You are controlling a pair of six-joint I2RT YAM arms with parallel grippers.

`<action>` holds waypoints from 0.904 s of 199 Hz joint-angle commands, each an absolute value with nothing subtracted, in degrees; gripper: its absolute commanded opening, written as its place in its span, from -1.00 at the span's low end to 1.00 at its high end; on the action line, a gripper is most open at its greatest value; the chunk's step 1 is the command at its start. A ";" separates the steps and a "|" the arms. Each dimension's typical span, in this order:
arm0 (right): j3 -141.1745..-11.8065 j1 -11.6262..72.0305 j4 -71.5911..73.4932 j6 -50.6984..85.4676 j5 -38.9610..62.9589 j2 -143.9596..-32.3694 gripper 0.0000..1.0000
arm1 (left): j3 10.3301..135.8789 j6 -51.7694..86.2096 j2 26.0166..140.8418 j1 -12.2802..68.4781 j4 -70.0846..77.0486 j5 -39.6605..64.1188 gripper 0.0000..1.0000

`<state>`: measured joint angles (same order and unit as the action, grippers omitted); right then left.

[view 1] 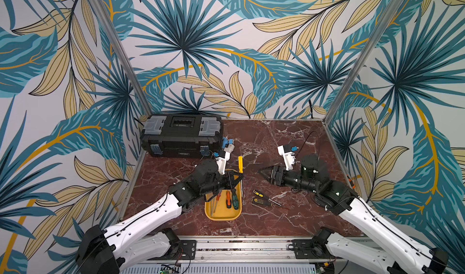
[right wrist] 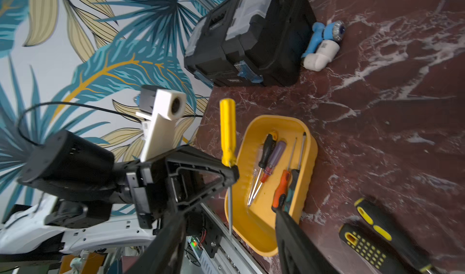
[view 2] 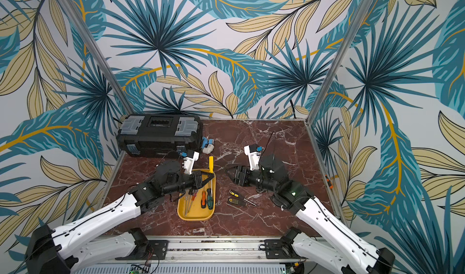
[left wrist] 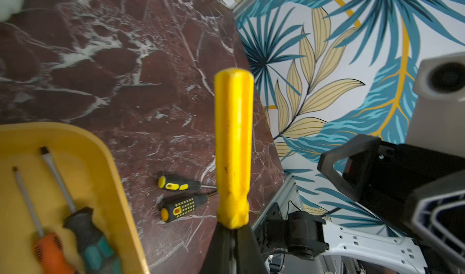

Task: Put the screwdriver on the desktop into the storage box
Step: Place the screwdriver in the storage box.

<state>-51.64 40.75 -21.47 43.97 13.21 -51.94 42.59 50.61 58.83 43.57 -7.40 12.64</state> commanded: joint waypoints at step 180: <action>-64.12 61.50 -23.47 35.43 -6.99 -74.28 -0.47 | 45.35 53.29 53.94 42.08 -7.82 10.36 -1.00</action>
<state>-62.37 61.23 -23.79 35.97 -4.84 -72.84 42.59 53.58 54.28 42.28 -8.82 9.47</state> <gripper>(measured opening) 0.326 0.068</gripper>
